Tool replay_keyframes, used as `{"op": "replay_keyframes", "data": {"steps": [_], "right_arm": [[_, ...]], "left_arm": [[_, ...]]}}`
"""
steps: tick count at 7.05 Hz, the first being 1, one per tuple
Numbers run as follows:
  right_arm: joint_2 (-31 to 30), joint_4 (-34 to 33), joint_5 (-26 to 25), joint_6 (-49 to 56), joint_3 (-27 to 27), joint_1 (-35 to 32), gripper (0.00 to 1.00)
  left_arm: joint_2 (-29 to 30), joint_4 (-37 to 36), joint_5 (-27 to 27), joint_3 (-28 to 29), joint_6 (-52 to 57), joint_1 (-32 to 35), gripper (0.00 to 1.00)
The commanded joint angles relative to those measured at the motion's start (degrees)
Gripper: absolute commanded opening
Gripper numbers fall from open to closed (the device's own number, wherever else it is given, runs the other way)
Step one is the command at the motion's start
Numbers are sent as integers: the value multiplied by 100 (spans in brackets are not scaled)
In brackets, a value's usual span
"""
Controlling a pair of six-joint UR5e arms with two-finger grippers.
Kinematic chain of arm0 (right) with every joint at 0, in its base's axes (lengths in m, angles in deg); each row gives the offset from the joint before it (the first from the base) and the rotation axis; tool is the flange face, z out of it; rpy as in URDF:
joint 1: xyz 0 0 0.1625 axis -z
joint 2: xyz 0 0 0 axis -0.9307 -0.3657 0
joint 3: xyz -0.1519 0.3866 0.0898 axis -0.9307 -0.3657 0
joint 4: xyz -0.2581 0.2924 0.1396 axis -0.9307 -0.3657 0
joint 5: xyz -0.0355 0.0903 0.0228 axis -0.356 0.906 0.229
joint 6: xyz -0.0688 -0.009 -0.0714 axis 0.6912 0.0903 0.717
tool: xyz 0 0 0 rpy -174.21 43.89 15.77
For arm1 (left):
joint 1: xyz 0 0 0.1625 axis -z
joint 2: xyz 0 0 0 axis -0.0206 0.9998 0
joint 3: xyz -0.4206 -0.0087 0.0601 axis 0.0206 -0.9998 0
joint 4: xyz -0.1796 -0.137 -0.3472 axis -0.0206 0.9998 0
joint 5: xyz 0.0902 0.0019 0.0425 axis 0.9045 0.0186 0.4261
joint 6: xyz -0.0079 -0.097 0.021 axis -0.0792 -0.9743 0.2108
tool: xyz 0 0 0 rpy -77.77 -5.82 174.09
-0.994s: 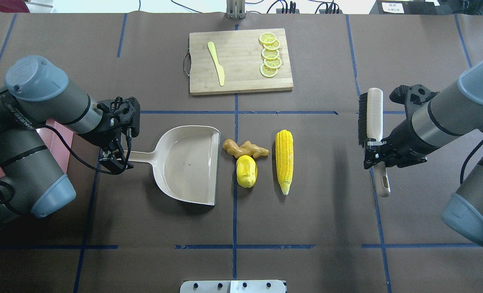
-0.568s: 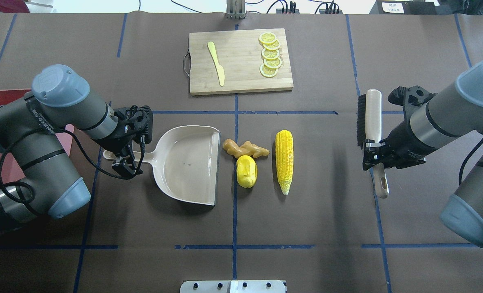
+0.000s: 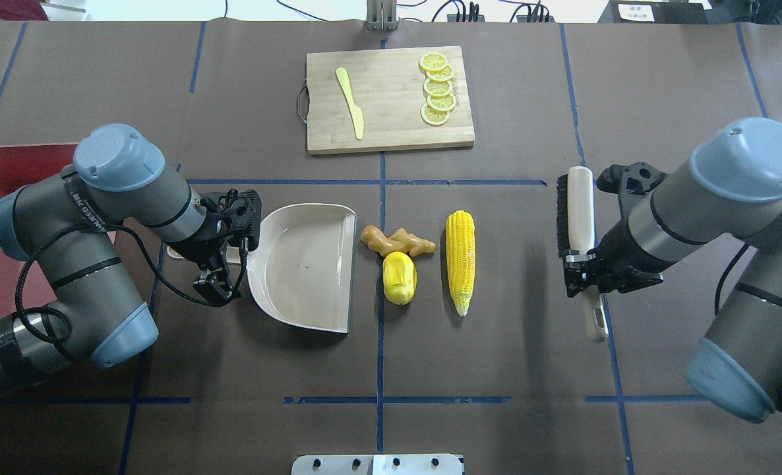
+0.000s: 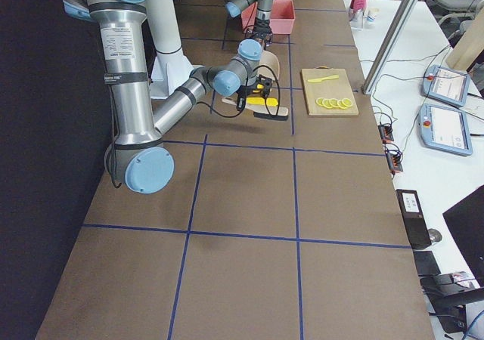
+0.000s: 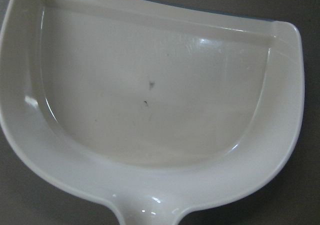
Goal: Sweep and dump trash into bin
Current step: 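Grasp the dustpan handle with the left gripper while the right gripper grasps the brush handle, then carry the brush with the right gripper toward the corn cob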
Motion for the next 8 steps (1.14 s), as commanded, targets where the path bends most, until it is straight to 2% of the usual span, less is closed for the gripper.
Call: {"op": "replay_keyframes", "data": {"steps": [1, 5, 8], "right_arm": [[1014, -1211, -254, -43, -237, 426, 0], [1299, -1331, -719, -34, -931, 945, 0], [1343, -1331, -808, 80, -1169, 990, 0]], "left_arm": [[19, 226, -1, 114, -8, -32, 99], [28, 492, -10, 273, -34, -40, 99], [54, 501, -19, 273, -26, -32, 99]]}}
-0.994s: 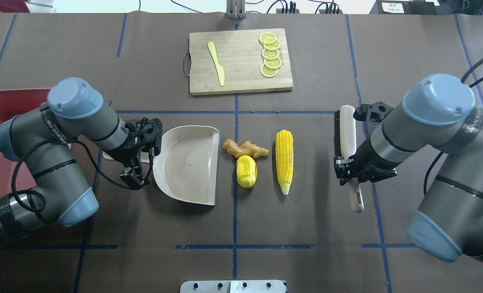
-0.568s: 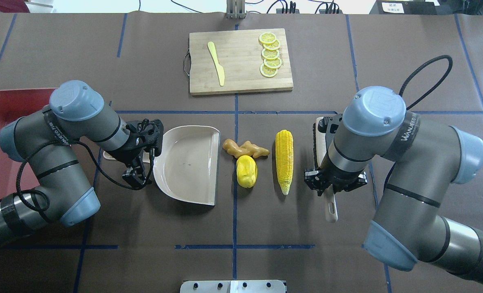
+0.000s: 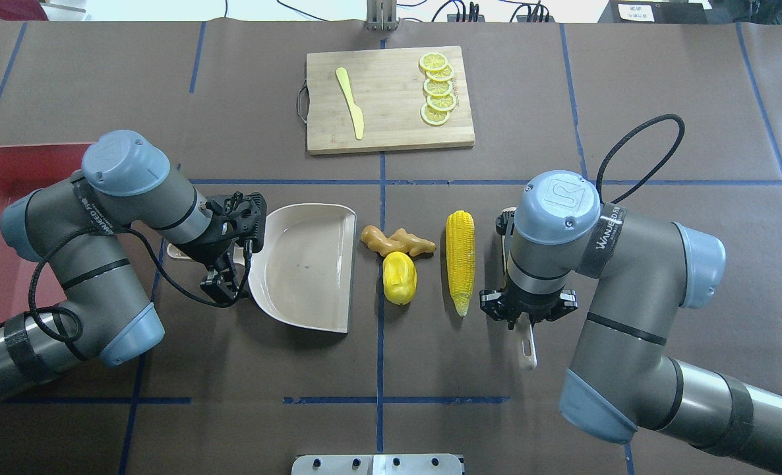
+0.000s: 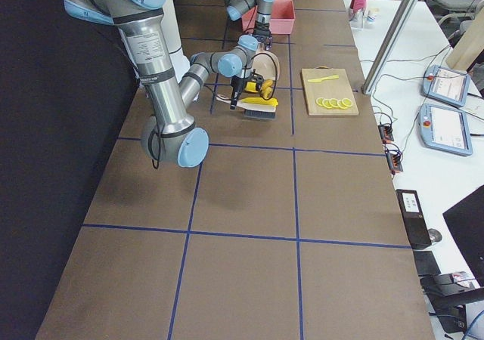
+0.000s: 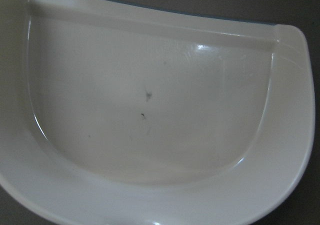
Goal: Sweep and dump trash into bin
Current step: 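Carry the brush with the right gripper toward the corn cob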
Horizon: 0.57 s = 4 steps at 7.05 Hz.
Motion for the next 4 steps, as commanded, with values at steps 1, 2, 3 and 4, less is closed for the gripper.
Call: {"op": "replay_keyframes", "data": {"steps": [1, 2, 3, 4], "right_arm": [[108, 2, -41, 50, -273, 59, 0], [213, -7, -33, 67, -275, 103, 0], [275, -33, -120, 59, -292, 242, 0], [336, -33, -242, 59, -345, 296, 0]], "left_arm": [[-3, 7, -3, -6, 21, 1, 99], [-4, 7, -3, -6, 21, 1, 99], [5, 7, -3, -6, 12, 1, 99], [5, 7, -3, -23, 12, 1, 99]]}}
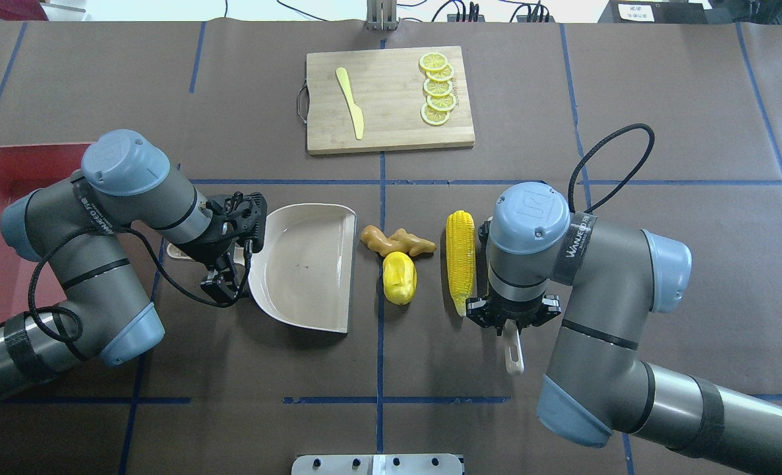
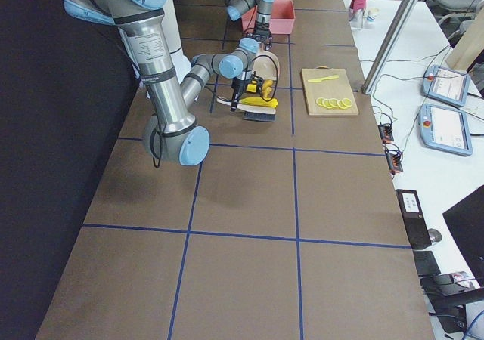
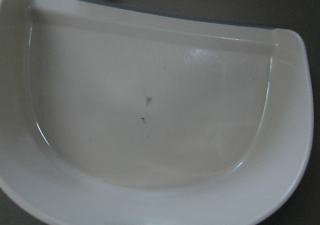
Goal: Sweep and dump trash into bin
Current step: 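Carry the brush with the right gripper toward the corn cob, then sweep the corn, mango and ginger into the dustpan with the right brush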
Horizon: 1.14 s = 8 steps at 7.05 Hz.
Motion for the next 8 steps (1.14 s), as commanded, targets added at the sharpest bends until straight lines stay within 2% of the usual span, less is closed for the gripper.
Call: {"op": "replay_keyframes", "data": {"steps": [1, 8], "right_arm": [[290, -18, -183, 0, -184, 169, 0], [880, -9, -210, -17, -299, 442, 0]], "left_arm": [[3, -9, 0, -11, -11, 0, 99], [82, -35, -9, -38, -82, 0, 99]]}}
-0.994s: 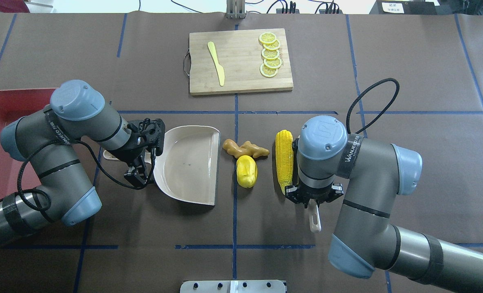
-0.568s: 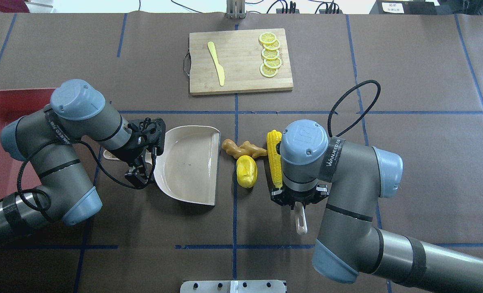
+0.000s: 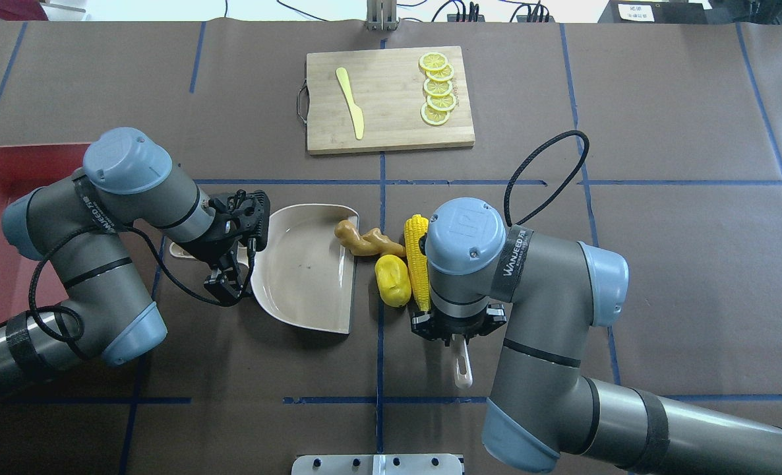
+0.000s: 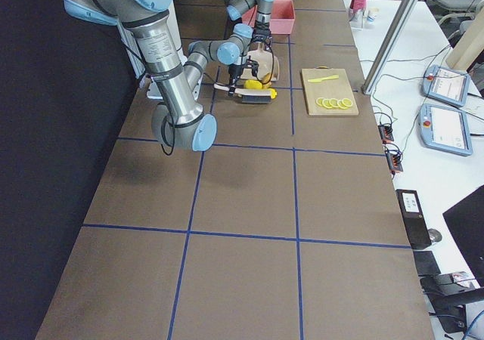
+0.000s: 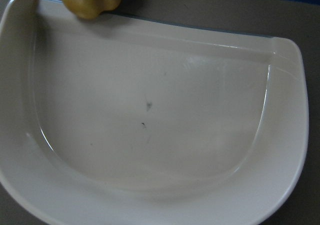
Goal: Sweep and dump trash into bin
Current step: 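Sweep the corn, mango and ginger into the dustpan with the right brush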
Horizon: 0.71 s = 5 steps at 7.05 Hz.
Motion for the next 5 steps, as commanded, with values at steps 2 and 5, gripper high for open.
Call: {"op": "replay_keyframes", "data": {"steps": [2, 5], "right_arm": [[367, 4, -59, -15, -302, 124, 0], [606, 4, -86, -68, -409, 221, 0]], "left_arm": [[44, -9, 0, 6, -11, -6, 99], [79, -9, 0, -11, -19, 3, 99]]}}
